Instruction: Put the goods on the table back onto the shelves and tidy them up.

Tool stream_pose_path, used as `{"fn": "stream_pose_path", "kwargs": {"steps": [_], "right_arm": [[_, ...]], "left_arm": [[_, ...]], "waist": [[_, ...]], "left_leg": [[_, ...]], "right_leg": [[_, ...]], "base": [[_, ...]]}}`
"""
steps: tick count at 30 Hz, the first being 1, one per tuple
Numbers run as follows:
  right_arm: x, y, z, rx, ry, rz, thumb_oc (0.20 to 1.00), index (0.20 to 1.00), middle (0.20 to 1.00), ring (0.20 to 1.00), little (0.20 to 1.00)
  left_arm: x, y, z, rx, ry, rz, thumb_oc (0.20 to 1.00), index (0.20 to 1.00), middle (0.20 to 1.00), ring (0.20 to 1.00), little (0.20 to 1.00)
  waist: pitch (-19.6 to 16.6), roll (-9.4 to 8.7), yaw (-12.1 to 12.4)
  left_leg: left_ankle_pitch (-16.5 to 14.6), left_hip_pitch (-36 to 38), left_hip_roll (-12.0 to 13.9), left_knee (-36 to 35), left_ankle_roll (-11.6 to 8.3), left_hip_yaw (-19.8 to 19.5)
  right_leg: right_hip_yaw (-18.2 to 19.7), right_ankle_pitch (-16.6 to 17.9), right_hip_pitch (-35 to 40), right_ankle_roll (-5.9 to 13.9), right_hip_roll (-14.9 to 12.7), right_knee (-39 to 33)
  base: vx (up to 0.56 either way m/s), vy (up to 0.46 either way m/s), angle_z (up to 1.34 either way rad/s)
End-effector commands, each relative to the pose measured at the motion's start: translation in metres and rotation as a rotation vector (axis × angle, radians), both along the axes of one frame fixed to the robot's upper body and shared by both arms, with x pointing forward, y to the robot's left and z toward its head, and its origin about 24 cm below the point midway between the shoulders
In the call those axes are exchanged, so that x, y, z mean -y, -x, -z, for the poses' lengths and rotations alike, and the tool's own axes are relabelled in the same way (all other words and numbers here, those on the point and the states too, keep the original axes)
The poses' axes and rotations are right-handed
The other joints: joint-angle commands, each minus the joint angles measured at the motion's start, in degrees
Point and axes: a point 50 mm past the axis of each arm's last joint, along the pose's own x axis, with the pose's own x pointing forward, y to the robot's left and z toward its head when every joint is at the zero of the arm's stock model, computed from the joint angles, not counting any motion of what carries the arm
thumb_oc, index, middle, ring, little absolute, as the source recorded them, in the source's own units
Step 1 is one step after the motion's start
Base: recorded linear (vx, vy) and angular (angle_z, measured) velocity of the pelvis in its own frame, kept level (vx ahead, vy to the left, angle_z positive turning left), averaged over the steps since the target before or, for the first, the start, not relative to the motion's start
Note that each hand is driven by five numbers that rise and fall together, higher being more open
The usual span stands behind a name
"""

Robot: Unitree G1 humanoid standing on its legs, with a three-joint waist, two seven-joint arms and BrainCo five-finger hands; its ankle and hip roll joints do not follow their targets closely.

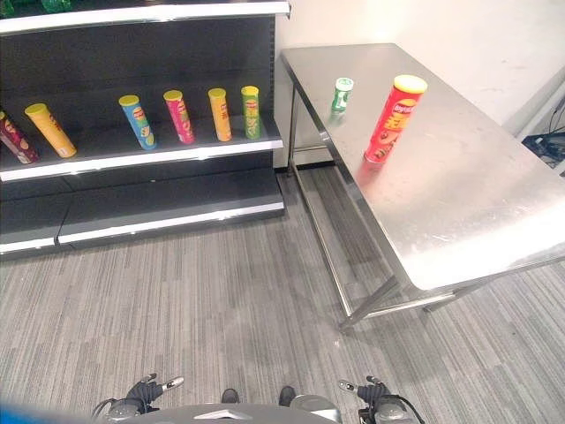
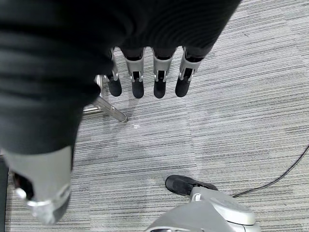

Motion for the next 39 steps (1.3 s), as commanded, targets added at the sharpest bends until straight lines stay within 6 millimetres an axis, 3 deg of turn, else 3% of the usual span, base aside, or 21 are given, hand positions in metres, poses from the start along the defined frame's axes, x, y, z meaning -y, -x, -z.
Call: {"fn": "stream_pose_path", "kwargs": {"steps": [1, 27, 39], "right_arm": [[0.005, -0.024, -0.007, 0.062, 0.025, -0.021, 1.000, 1.000, 1.000, 1.000, 1.000], [0.003, -0.036, -0.011, 0.079, 0.054, -0.132, 1.000, 1.000, 1.000, 1.000, 1.000], [0.004, -0.034, -0.011, 0.068, 0.061, -0.153, 1.000, 1.000, 1.000, 1.000, 1.000]], "left_arm": [[-0.013, -0.015, -0.006, 0.028, -0.029, 0.018, 1.000, 1.000, 1.000, 1.000, 1.000], [-0.015, -0.012, -0.005, 0.004, -0.041, 0.024, 1.000, 1.000, 1.000, 1.000, 1.000], [-0.017, -0.016, -0.007, 0.015, -0.044, 0.018, 1.000, 1.000, 1.000, 1.000, 1.000]], "waist": [[0.75, -0.70, -0.98], [0.73, -1.13, 0.00], [0.81, -1.65, 0.25]], "left_leg": [[-4.83, 4.27, 5.70, 0.55, -5.97, -2.37], [-4.49, 3.82, 6.00, 0.55, -6.18, -3.47], [-3.81, 2.81, 7.17, 1.20, -6.70, -5.19]], "right_leg": [[1.37, -2.52, 0.13, 9.65, -8.64, 1.60], [0.40, -3.00, 0.49, 9.22, -8.29, 1.64], [1.20, -4.46, 0.12, 7.88, -6.65, 2.35]], "base": [[0.00, 0.000, 0.00], [0.00, -0.001, 0.01], [-0.01, -0.044, 0.06]]}}
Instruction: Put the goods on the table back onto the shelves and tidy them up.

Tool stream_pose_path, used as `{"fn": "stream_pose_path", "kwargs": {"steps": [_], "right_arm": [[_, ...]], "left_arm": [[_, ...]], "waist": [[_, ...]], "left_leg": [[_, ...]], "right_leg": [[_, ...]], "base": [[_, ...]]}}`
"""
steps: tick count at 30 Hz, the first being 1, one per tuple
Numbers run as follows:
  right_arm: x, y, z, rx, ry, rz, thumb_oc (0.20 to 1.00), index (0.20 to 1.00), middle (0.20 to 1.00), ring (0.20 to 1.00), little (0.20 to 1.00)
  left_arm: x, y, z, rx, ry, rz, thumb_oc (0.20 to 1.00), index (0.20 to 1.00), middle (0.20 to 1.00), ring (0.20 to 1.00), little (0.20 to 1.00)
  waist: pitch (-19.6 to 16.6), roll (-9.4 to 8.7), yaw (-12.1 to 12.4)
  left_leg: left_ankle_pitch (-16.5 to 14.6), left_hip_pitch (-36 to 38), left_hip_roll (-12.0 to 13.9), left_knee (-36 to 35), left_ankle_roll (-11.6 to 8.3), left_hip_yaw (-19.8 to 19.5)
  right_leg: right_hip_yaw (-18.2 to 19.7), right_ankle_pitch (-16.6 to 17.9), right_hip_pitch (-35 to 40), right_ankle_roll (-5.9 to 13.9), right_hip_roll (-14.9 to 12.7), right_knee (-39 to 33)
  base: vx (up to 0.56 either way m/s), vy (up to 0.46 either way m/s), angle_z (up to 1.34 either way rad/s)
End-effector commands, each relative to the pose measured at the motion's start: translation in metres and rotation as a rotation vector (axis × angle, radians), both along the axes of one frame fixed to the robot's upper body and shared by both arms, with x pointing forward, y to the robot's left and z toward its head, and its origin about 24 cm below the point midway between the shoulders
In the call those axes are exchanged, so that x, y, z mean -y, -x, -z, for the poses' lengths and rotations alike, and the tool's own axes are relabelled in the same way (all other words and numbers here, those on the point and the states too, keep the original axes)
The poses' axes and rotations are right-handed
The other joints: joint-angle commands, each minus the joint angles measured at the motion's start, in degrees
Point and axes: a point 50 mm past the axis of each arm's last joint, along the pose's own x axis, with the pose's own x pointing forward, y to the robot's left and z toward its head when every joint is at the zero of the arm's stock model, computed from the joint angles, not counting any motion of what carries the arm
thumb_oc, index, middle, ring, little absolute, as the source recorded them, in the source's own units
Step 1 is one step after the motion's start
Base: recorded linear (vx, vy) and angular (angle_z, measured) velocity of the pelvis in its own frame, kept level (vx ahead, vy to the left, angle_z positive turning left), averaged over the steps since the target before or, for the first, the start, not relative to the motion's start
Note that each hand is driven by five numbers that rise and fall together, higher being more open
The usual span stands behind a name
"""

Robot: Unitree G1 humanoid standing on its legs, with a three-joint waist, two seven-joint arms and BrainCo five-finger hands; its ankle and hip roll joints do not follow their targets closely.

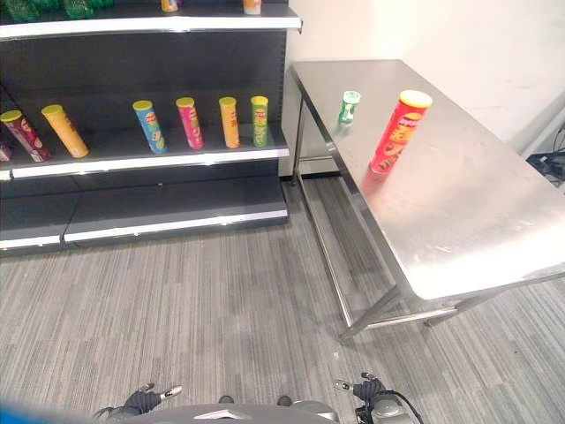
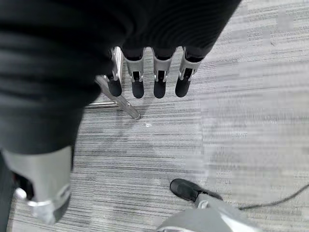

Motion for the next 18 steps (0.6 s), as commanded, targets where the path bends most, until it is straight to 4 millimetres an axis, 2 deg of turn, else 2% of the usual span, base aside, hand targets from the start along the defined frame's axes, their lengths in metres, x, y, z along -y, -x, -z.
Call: {"fn": "stream_pose_path", "kwargs": {"steps": [1, 2, 4, 5, 6, 7, 8, 9, 10, 11, 12, 13, 15, 17, 18], "right_arm": [[0.007, -0.029, -0.010, 0.076, 0.034, -0.055, 1.000, 1.000, 1.000, 1.000, 1.000], [0.007, -0.029, -0.010, 0.076, 0.034, -0.055, 1.000, 1.000, 1.000, 1.000, 1.000], [0.007, -0.032, -0.012, 0.094, 0.031, -0.064, 1.000, 1.000, 1.000, 1.000, 1.000], [0.010, -0.034, -0.014, 0.101, 0.041, -0.064, 1.000, 1.000, 1.000, 1.000, 1.000], [0.010, -0.034, -0.014, 0.102, 0.041, -0.064, 1.000, 1.000, 1.000, 1.000, 1.000], [0.012, -0.033, -0.014, 0.102, 0.046, -0.057, 1.000, 1.000, 1.000, 1.000, 1.000], [0.013, -0.029, -0.013, 0.091, 0.045, -0.053, 1.000, 1.000, 1.000, 1.000, 1.000], [0.011, -0.025, -0.011, 0.075, 0.042, -0.049, 1.000, 1.000, 1.000, 1.000, 1.000], [0.008, -0.026, -0.011, 0.081, 0.037, -0.052, 1.000, 1.000, 1.000, 1.000, 1.000], [0.007, -0.027, -0.010, 0.078, 0.039, -0.062, 1.000, 1.000, 1.000, 1.000, 1.000], [0.007, -0.026, -0.010, 0.078, 0.039, -0.063, 1.000, 1.000, 1.000, 1.000, 1.000], [0.009, -0.028, -0.011, 0.078, 0.059, -0.083, 1.000, 1.000, 1.000, 1.000, 1.000], [0.009, -0.025, -0.009, 0.057, 0.063, -0.095, 1.000, 1.000, 1.000, 1.000, 1.000], [0.007, -0.022, -0.008, 0.042, 0.061, -0.105, 1.000, 1.000, 1.000, 1.000, 1.000], [0.006, -0.023, -0.008, 0.045, 0.058, -0.104, 1.000, 1.000, 1.000, 1.000, 1.000]], "left_arm": [[-0.017, -0.029, -0.011, 0.066, -0.045, 0.016, 1.000, 1.000, 1.000, 1.000, 1.000], [-0.017, -0.029, -0.011, 0.066, -0.045, 0.016, 1.000, 1.000, 1.000, 1.000, 1.000], [-0.020, -0.035, -0.013, 0.104, -0.032, -0.033, 1.000, 1.000, 1.000, 1.000, 1.000], [-0.019, -0.044, -0.016, 0.140, -0.020, -0.059, 1.000, 1.000, 1.000, 1.000, 1.000], [-0.019, -0.044, -0.016, 0.141, -0.020, -0.059, 1.000, 1.000, 1.000, 1.000, 1.000], [-0.017, -0.045, -0.016, 0.153, -0.013, -0.079, 1.000, 1.000, 1.000, 1.000, 1.000], [-0.017, -0.044, -0.016, 0.164, -0.004, -0.116, 1.000, 1.000, 1.000, 1.000, 1.000], [-0.017, -0.037, -0.014, 0.173, 0.012, -0.201, 1.000, 1.000, 1.000, 1.000, 1.000], [-0.016, -0.030, -0.012, 0.169, 0.008, -0.251, 1.000, 1.000, 1.000, 1.000, 1.000], [-0.015, -0.028, -0.011, 0.168, 0.011, -0.266, 1.000, 1.000, 1.000, 1.000, 1.000], [-0.015, -0.028, -0.011, 0.168, 0.010, -0.266, 1.000, 1.000, 1.000, 1.000, 1.000], [-0.015, -0.027, -0.011, 0.173, 0.006, -0.279, 1.000, 1.000, 1.000, 1.000, 1.000], [-0.016, -0.021, -0.009, 0.152, 0.001, -0.269, 1.000, 1.000, 1.000, 1.000, 1.000], [-0.018, -0.017, -0.009, 0.143, -0.004, -0.264, 1.000, 1.000, 1.000, 1.000, 1.000], [-0.020, -0.019, -0.011, 0.151, -0.010, -0.259, 1.000, 1.000, 1.000, 1.000, 1.000]], "waist": [[3.09, -1.00, 0.33], [3.07, -1.00, 0.31], [5.30, -2.27, 1.31], [8.20, -3.09, 2.89], [8.13, -2.91, 2.56], [9.09, -3.23, 2.97], [9.41, -3.24, 3.39], [9.28, -2.85, 4.73], [8.89, -2.67, 6.20], [8.59, -1.74, 6.73], [8.68, -1.95, 6.86], [8.41, -1.54, 7.93], [7.23, -1.10, 8.25], [6.43, -0.71, 8.77], [5.88, -1.16, 8.92]], "left_leg": [[-4.59, 2.76, 7.62, 3.20, -6.76, -2.79], [-4.60, 2.73, 7.62, 3.22, -6.76, -2.80], [-5.61, -4.39, 6.92, 16.00, -7.64, -5.35], [-0.99, -11.20, 5.62, 27.52, -8.09, -7.89], [-1.26, -11.84, 5.68, 28.25, -8.11, -8.33], [1.20, -14.41, 5.59, 32.79, -8.24, -8.30], [3.18, -15.88, 5.91, 33.47, -8.23, -7.90], [3.48, -19.15, 6.44, 28.00, -8.04, -7.43], [4.22, -19.70, 6.64, 18.91, -8.19, -8.03], [6.69, -21.26, 7.91, 13.38, -8.53, -8.18], [7.04, -20.58, 7.82, 12.53, -8.59, -7.88], [8.82, -22.79, 8.56, 4.59, -9.59, -6.34], [9.21, -22.91, 9.34, 1.31, -9.74, -3.64], [11.83, -21.60, 9.20, 2.01, -9.72, -3.53], [11.74, -21.42, 8.90, 2.93, -9.46, -3.18]], "right_leg": [[3.57, -4.89, -0.22, 7.56, -6.55, 2.56], [3.56, -4.89, -0.23, 7.56, -6.55, 2.56], [3.47, -6.09, -0.92, 5.58, -5.97, 4.00], [3.03, -6.24, 0.16, 4.14, -5.94, 4.15], [2.69, -6.25, 0.06, 4.12, -5.76, 4.14], [2.25, -6.36, 1.55, 3.69, -5.31, 3.44], [1.92, -6.69, 2.66, 3.66, -4.89, 2.74], [2.25, -7.42, 4.25, 3.95, -4.41, 1.36], [3.02, -9.07, 5.65, 4.65, -4.22, 0.62], [3.48, -10.16, 6.34, 5.12, -3.52, 0.50], [3.61, -10.29, 6.52, 5.09, -3.73, 0.50], [5.00, -12.50, 8.24, 5.62, -3.79, 0.50], [6.16, -13.77, 9.62, 6.19, -3.84, 0.50], [7.15, -13.78, 10.05, 6.77, -4.78, 0.50], [7.56, -13.65, 10.30, 7.62, -5.96, 0.50]], "base": [[-0.02, -0.045, 0.04], [-0.10, -0.154, 0.11], [-0.15, -0.227, 0.22], [-0.12, -0.173, 0.31], [-0.06, -0.177, 0.49], [0.06, -0.089, 0.76], [0.26, -0.091, 0.62], [0.49, -0.009, 0.55], [0.57, 0.059, 0.09], [0.39, 0.053, -0.11], [0.39, 0.091, -0.39], [0.40, 0.095, -0.25], [0.46, 0.178, -0.29], [0.40, 0.241, -0.84], [0.42, 0.263, -0.85]]}}
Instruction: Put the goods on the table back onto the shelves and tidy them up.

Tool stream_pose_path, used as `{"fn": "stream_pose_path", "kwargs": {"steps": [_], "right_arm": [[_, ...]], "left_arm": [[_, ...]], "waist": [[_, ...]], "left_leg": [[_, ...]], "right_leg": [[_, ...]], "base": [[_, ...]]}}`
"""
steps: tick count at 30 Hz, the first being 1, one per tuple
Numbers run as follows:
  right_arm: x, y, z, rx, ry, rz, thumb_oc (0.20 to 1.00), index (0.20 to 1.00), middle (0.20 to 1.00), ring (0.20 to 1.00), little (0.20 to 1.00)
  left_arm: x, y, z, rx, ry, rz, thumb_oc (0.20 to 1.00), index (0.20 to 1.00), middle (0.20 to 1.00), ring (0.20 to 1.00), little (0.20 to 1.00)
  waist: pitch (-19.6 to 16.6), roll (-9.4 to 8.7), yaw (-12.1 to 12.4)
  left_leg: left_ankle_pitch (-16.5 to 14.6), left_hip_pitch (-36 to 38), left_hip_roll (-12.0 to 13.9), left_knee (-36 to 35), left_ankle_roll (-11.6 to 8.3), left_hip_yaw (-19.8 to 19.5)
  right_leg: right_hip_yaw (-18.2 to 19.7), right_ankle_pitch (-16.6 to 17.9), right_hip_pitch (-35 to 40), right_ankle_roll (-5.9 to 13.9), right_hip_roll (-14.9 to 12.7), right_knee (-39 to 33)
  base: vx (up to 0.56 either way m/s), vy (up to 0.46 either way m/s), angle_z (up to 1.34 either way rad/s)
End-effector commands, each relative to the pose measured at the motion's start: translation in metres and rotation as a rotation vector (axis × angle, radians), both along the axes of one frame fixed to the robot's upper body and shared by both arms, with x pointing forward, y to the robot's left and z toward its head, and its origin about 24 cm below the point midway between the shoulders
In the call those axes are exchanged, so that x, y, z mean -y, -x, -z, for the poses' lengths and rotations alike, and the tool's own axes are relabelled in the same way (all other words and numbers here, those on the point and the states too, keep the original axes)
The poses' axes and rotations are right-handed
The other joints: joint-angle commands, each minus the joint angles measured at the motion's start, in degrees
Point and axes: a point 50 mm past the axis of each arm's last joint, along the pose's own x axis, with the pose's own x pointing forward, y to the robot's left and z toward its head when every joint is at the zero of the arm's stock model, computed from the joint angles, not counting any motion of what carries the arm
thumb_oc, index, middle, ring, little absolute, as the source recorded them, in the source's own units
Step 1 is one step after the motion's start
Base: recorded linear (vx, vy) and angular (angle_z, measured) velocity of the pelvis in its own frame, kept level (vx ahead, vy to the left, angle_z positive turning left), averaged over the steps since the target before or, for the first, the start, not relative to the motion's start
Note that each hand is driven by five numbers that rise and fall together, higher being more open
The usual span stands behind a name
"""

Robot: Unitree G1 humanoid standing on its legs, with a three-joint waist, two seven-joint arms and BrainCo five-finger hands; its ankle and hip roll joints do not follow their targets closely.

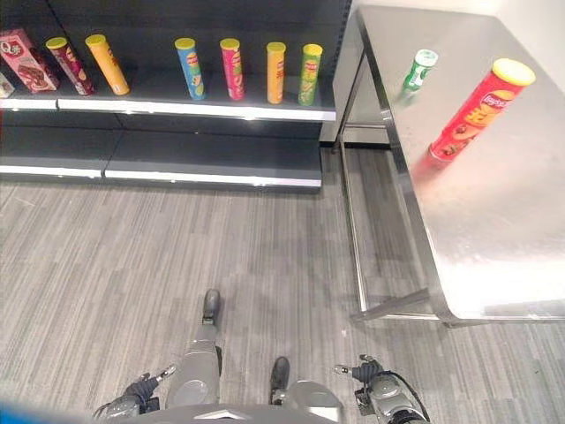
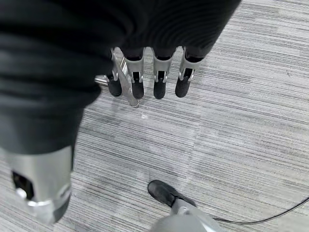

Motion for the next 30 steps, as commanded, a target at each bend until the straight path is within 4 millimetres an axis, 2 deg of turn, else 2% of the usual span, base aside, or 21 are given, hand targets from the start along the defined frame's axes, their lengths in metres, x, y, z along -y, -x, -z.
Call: {"fn": "stream_pose_path", "kwargs": {"steps": [1, 3, 5, 6, 7, 8, 10, 11, 13, 15, 17, 18, 21, 22, 23, 25, 26, 27, 30], "right_arm": [[0.001, 0.002, -0.001, 0.017, 0.017, -0.051, 1.000, 1.000, 1.000, 1.000, 1.000], [-0.001, -0.002, -0.003, 0.033, 0.012, -0.043, 1.000, 1.000, 1.000, 1.000, 1.000], [0.000, -0.005, -0.004, 0.054, 0.002, -0.009, 1.000, 1.000, 1.000, 1.000, 1.000], [0.000, -0.009, -0.006, 0.073, -0.003, 0.002, 1.000, 1.000, 1.000, 1.000, 1.000], [0.002, -0.014, -0.009, 0.098, -0.005, 0.020, 1.000, 1.000, 1.000, 1.000, 1.000], [0.001, -0.019, -0.011, 0.122, -0.011, 0.026, 1.000, 1.000, 1.000, 1.000, 1.000], [0.001, -0.026, -0.015, 0.163, -0.019, 0.050, 1.000, 1.000, 1.000, 1.000, 1.000], [0.002, -0.030, -0.017, 0.185, -0.022, 0.062, 1.000, 1.000, 1.000, 1.000, 1.000], [0.005, -0.033, -0.020, 0.208, -0.026, 0.091, 1.000, 1.000, 1.000, 1.000, 1.000], [0.010, -0.037, -0.024, 0.234, -0.019, 0.120, 1.000, 1.000, 1.000, 1.000, 1.000], [0.017, -0.036, -0.026, 0.245, -0.016, 0.168, 1.000, 1.000, 1.000, 1.000, 1.000], [0.026, -0.032, -0.026, 0.247, -0.005, 0.223, 1.000, 1.000, 1.000, 1.000, 1.000], [0.034, -0.026, -0.026, 0.239, 0.013, 0.262, 1.000, 1.000, 1.000, 1.000, 1.000], [0.041, -0.015, -0.023, 0.219, 0.021, 0.316, 1.000, 1.000, 1.000, 1.000, 1.000], [0.042, -0.015, -0.023, 0.218, 0.021, 0.316, 1.000, 1.000, 1.000, 1.000, 1.000], [0.051, 0.002, -0.020, 0.183, 0.036, 0.378, 1.000, 1.000, 1.000, 1.000, 1.000], [0.051, 0.002, -0.020, 0.183, 0.036, 0.378, 1.000, 1.000, 1.000, 1.000, 1.000], [0.057, 0.013, -0.017, 0.150, 0.048, 0.403, 1.000, 1.000, 1.000, 1.000, 1.000], [0.061, 0.018, -0.017, 0.143, 0.054, 0.431, 1.000, 1.000, 1.000, 1.000, 1.000]], "left_arm": [[-0.020, -0.010, -0.011, 0.071, -0.066, 0.017, 1.000, 1.000, 1.000, 1.000, 1.000], [-0.024, -0.018, -0.015, 0.089, -0.084, 0.046, 1.000, 1.000, 1.000, 1.000, 1.000], [-0.027, -0.023, -0.018, 0.095, -0.099, 0.081, 1.000, 1.000, 1.000, 1.000, 1.000], [-0.029, -0.026, -0.019, 0.103, -0.105, 0.093, 1.000, 1.000, 1.000, 1.000, 1.000], [-0.031, -0.028, -0.021, 0.108, -0.114, 0.097, 1.000, 1.000, 1.000, 1.000, 1.000], [-0.032, -0.031, -0.022, 0.112, -0.118, 0.102, 1.000, 1.000, 1.000, 1.000, 1.000], [-0.034, -0.033, -0.023, 0.109, -0.129, 0.118, 1.000, 1.000, 1.000, 1.000, 1.000], [-0.034, -0.034, -0.024, 0.110, -0.129, 0.128, 1.000, 1.000, 1.000, 1.000, 1.000], [-0.033, -0.038, -0.025, 0.123, -0.126, 0.142, 1.000, 1.000, 1.000, 1.000, 1.000], [-0.032, -0.039, -0.025, 0.125, -0.127, 0.154, 1.000, 1.000, 1.000, 1.000, 1.000], [-0.031, -0.041, -0.025, 0.122, -0.125, 0.174, 1.000, 1.000, 1.000, 1.000, 1.000], [-0.029, -0.040, -0.024, 0.112, -0.125, 0.194, 1.000, 1.000, 1.000, 1.000, 1.000], [-0.027, -0.041, -0.023, 0.109, -0.123, 0.216, 1.000, 1.000, 1.000, 1.000, 1.000], [-0.025, -0.039, -0.022, 0.103, -0.116, 0.225, 1.000, 1.000, 1.000, 1.000, 1.000], [-0.025, -0.039, -0.022, 0.103, -0.116, 0.225, 1.000, 1.000, 1.000, 1.000, 1.000], [-0.022, -0.035, -0.019, 0.080, -0.113, 0.252, 1.000, 1.000, 1.000, 1.000, 1.000], [-0.022, -0.035, -0.019, 0.080, -0.113, 0.252, 1.000, 1.000, 1.000, 1.000, 1.000], [-0.020, -0.035, -0.018, 0.071, -0.110, 0.266, 1.000, 1.000, 1.000, 1.000, 1.000], [-0.018, -0.038, -0.018, 0.080, -0.104, 0.280, 1.000, 1.000, 1.000, 1.000, 1.000]], "waist": [[-4.23, -3.24, 0.45], [-4.84, -4.22, 0.54], [-5.29, -4.88, -0.05], [-5.00, -4.96, -0.76], [-4.49, -4.81, -1.53], [-3.96, -3.88, -2.07], [-2.70, -2.44, -3.73], [-2.10, -1.86, -4.79], [-1.20, -0.72, -6.84], [-0.77, -0.56, -8.33], [-0.91, -0.90, -10.16], [-0.79, -1.23, -11.94], [-0.38, -1.31, -12.75], [-0.73, -1.78, -13.24], [-0.67, -1.76, -13.24], [-2.24, -1.59, -14.27], [-2.22, -1.54, -14.34], [-2.93, -1.21, -15.03], [-3.45, -0.97, -15.51]], "left_leg": [[5.85, -2.94, -2.21, 4.80, 0.66, 1.26], [3.72, -2.65, -3.12, 7.45, 2.28, 2.43], [1.16, -1.10, -4.55, 8.38, 4.33, 3.76], [-0.12, 0.39, -5.68, 8.26, 5.42, 4.22], [-1.27, 2.04, -6.77, 7.95, 6.73, 4.88], [-2.10, 3.77, -7.05, 7.35, 7.73, 4.91], [-3.67, 7.89, -7.57, 5.14, 8.97, 5.39], [-4.19, 9.96, -7.94, 4.16, 9.16, 5.25], [-5.36, 12.82, -8.46, 3.23, 9.18, 4.66], [-6.84, 15.07, -9.23, 2.56, 8.86, 4.57], [-8.05, 17.06, -10.13, 1.79, 8.53, 3.84], [-9.33, 18.99, -10.72, 1.36, 8.25, 3.31], [-10.37, 20.08, -10.86, 1.92, 8.16, 2.94], [-11.33, 21.08, -11.20, 2.20, 7.93, 2.68], [-11.35, 21.17, -11.18, 2.19, 7.92, 2.67], [-12.20, 22.53, -10.24, 1.62, 6.86, 2.72], [-12.22, 22.57, -10.19, 1.61, 6.84, 2.63], [-12.54, 23.16, -9.07, 1.78, 6.01, 2.43], [-12.80, 23.37, -8.08, 2.37, 5.25, 2.40]], "right_leg": [[1.13, -10.22, 9.96, 10.61, -9.63, 0.99], [1.89, -9.04, 7.74, 12.13, -12.20, 5.34], [2.78, -5.08, 4.22, 14.09, -14.23, 13.17], [3.42, -2.14, 1.71, 14.75, -15.00, 18.29], [4.43, 3.35, -1.11, 15.13, -15.73, 24.58], [4.34, 6.41, -4.92, 14.78, -15.92, 30.41], [2.60, 10.35, -9.51, 14.22, -17.32, 37.07], [1.70, 8.58, -11.57, 13.23, -17.34, 37.55], [-0.30, 3.56, -14.49, 12.24, -15.38, 32.96], [-2.41, 1.12, -15.97, 12.11, -13.88, 24.01], [-1.50, 2.53, -17.39, 13.06, -12.08, 13.64], [0.89, 5.49, -18.87, 14.06, -11.38, 7.54], [1.97, 6.69, -18.70, 14.62, -11.17, 6.15], [3.03, 7.46, -17.73, 14.22, -11.42, 6.21], [3.01, 7.46, -17.62, 14.22, -11.41, 6.18], [1.52, 7.62, -15.52, 13.42, -11.37, 4.61], [1.42, 7.62, -15.41, 13.41, -11.34, 4.54], [0.56, 7.10, -14.24, 12.90, -10.65, 4.28], [0.02, 6.48, -13.00, 12.37, -9.92, 3.61]], "base": [[0.39, 0.246, -0.76], [0.31, 0.207, -1.03], [0.26, 0.214, -0.75], [0.24, 0.272, -0.23], [0.20, 0.283, -0.04], [0.18, 0.300, -0.12], [0.21, 0.267, -0.24], [0.29, 0.221, -0.14], [0.33, 0.142, -0.09], [0.34, 0.043, 0.12], [0.36, 0.009, -0.05], [0.36, 0.001, 0.14], [0.19, -0.023, 0.49], [0.17, -0.048, 0.42], [0.24, -0.098, 0.33], [0.18, -0.107, 0.31], [0.17, -0.140, 0.28], [0.16, -0.142, 0.20], [0.11, -0.106, 0.11]]}}
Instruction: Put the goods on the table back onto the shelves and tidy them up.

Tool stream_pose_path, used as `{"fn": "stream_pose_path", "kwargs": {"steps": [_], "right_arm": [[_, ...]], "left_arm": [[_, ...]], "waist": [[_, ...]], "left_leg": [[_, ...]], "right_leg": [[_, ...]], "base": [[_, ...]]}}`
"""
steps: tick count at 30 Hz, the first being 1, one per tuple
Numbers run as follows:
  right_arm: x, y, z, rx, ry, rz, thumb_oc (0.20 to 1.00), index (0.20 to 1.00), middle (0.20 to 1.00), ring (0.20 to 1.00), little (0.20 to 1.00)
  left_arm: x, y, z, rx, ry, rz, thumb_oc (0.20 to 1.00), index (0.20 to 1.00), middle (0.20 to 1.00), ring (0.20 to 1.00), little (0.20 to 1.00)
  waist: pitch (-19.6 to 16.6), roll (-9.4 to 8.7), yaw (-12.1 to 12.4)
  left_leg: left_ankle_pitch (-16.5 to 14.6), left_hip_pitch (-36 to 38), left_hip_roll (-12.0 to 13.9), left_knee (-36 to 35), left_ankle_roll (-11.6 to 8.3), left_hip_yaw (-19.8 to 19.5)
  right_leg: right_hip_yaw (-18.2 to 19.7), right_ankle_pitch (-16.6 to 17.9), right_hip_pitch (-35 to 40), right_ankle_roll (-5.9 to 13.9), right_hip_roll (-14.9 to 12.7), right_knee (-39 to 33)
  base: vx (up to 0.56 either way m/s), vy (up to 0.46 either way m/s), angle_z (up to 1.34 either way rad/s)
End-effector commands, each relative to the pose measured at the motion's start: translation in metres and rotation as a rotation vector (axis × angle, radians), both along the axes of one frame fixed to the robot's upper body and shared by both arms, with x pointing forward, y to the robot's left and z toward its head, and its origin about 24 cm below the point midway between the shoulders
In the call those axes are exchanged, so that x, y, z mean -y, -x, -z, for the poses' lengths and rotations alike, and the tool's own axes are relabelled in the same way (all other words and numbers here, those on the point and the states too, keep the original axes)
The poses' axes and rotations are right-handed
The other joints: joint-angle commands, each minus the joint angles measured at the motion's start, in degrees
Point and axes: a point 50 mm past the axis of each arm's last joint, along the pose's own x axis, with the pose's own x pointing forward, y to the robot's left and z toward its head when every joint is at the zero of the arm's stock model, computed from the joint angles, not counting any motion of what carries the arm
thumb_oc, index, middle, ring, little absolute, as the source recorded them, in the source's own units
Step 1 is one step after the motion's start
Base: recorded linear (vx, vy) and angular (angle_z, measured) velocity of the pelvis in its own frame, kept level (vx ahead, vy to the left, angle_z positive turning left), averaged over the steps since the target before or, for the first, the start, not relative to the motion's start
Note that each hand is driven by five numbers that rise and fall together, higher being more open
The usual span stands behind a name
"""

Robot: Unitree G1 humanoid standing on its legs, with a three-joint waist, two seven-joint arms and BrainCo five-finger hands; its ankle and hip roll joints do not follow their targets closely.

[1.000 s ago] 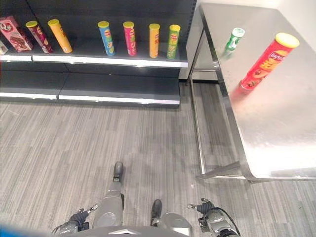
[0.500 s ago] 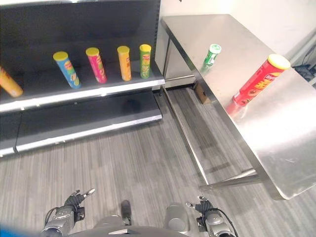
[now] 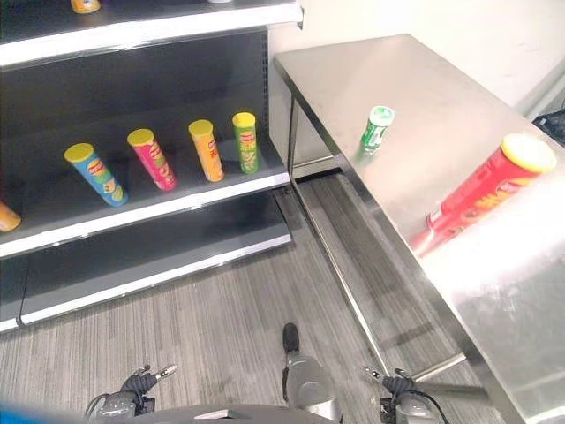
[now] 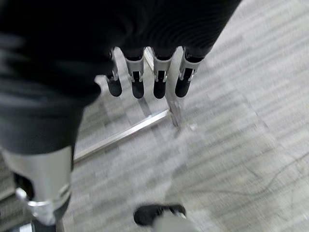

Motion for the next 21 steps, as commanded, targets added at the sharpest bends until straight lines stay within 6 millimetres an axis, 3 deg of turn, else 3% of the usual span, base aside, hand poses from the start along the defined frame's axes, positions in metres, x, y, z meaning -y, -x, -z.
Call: {"fn": "stream_pose_path", "kwargs": {"steps": [1, 3, 5, 6, 8, 10, 12, 13, 16, 21], "right_arm": [[0.013, -0.004, -0.005, 0.027, 0.030, 0.063, 1.000, 1.000, 1.000, 1.000, 1.000], [0.016, 0.002, -0.005, 0.016, 0.029, 0.075, 1.000, 1.000, 1.000, 1.000, 1.000], [0.017, 0.010, -0.003, -0.011, 0.023, 0.081, 1.000, 1.000, 1.000, 1.000, 1.000], [0.017, 0.010, -0.003, -0.020, 0.025, 0.065, 1.000, 1.000, 1.000, 1.000, 1.000], [0.016, 0.011, -0.001, -0.040, 0.024, 0.054, 1.000, 1.000, 1.000, 1.000, 1.000], [0.015, 0.011, -0.001, -0.043, 0.020, 0.055, 1.000, 1.000, 1.000, 1.000, 1.000], [0.010, 0.003, -0.001, -0.047, 0.022, -0.017, 1.000, 1.000, 1.000, 1.000, 1.000], [0.010, 0.000, -0.001, -0.036, 0.017, -0.014, 1.000, 1.000, 1.000, 1.000, 1.000], [0.003, 0.001, 0.002, -0.047, -0.007, -0.033, 1.000, 1.000, 1.000, 1.000, 1.000], [-0.011, 0.008, 0.009, -0.103, -0.036, -0.072, 1.000, 1.000, 1.000, 1.000, 1.000]], "left_arm": [[-0.013, -0.017, -0.010, 0.048, -0.052, 0.067, 1.000, 1.000, 1.000, 1.000, 1.000], [-0.011, -0.019, -0.010, 0.052, -0.046, 0.075, 1.000, 1.000, 1.000, 1.000, 1.000], [-0.008, -0.023, -0.011, 0.061, -0.037, 0.090, 1.000, 1.000, 1.000, 1.000, 1.000], [-0.008, -0.028, -0.013, 0.074, -0.039, 0.103, 1.000, 1.000, 1.000, 1.000, 1.000], [-0.006, -0.033, -0.014, 0.087, -0.035, 0.108, 1.000, 1.000, 1.000, 1.000, 1.000], [-0.005, -0.032, -0.014, 0.083, -0.031, 0.105, 1.000, 1.000, 1.000, 1.000, 1.000], [-0.003, -0.026, -0.010, 0.052, -0.037, 0.124, 1.000, 1.000, 1.000, 1.000, 1.000], [-0.002, -0.025, -0.009, 0.048, -0.033, 0.127, 1.000, 1.000, 1.000, 1.000, 1.000], [0.002, -0.020, -0.006, 0.028, -0.028, 0.148, 1.000, 1.000, 1.000, 1.000, 1.000], [-0.004, -0.021, -0.008, 0.022, -0.055, 0.169, 1.000, 1.000, 1.000, 1.000, 1.000]], "waist": [[1.40, -1.07, -1.92], [1.00, -1.07, -2.49], [1.11, -1.35, -3.04], [2.09, -2.33, -2.72], [3.05, -3.45, -2.05], [3.19, -3.55, -1.72], [2.87, -3.24, -0.02], [2.73, -2.68, 0.27], [1.80, -1.49, -0.20], [0.86, -0.62, -0.93]], "left_leg": [[2.16, -5.19, -0.50, -0.25, -1.43, -1.38], [1.58, -5.15, 0.71, 1.59, -2.48, -1.06], [2.01, -7.36, 1.90, 10.39, -4.52, -0.80], [5.78, -11.82, 1.62, 21.45, -5.82, -1.43], [8.94, -16.88, 2.58, 30.21, -5.84, -0.85], [9.03, -17.96, 3.57, 29.65, -5.58, 0.25], [6.79, -18.89, 4.17, 14.81, -3.98, -1.44], [6.88, -17.66, 3.99, 11.03, -4.14, -2.13], [6.90, -15.84, 3.29, 7.53, -4.08, -2.84], [6.59, -11.72, 2.14, 2.02, -2.43, 1.80]], "right_leg": [[2.06, -10.09, 3.90, 8.33, -4.74, 3.21], [1.78, -11.15, 4.94, 7.52, -3.91, 3.14], [1.29, -13.05, 7.40, 5.77, -2.72, 2.91], [1.28, -13.85, 8.95, 4.23, -2.50, 2.85], [1.46, -14.85, 11.28, 3.07, -1.91, 2.00], [1.67, -14.96, 11.89, 3.16, -2.19, 1.87], [3.98, -15.97, 12.52, 4.89, -2.96, 1.71], [4.83, -16.34, 12.46, 5.13, -2.96, 1.96], [6.38, -16.00, 12.37, 5.70, -3.30, 1.90], [9.42, -14.49, 9.72, 7.43, -5.00, 2.33]], "base": [[0.13, -0.148, 0.08], [0.14, -0.179, 0.16], [0.13, -0.235, 0.17], [0.05, -0.204, 0.02], [0.08, -0.149, -0.05], [0.12, 0.019, -0.20], [0.23, 0.182, -0.71], [0.18, 0.167, -0.47], [0.13, 0.156, -1.01], [0.07, 0.226, -0.60]]}}
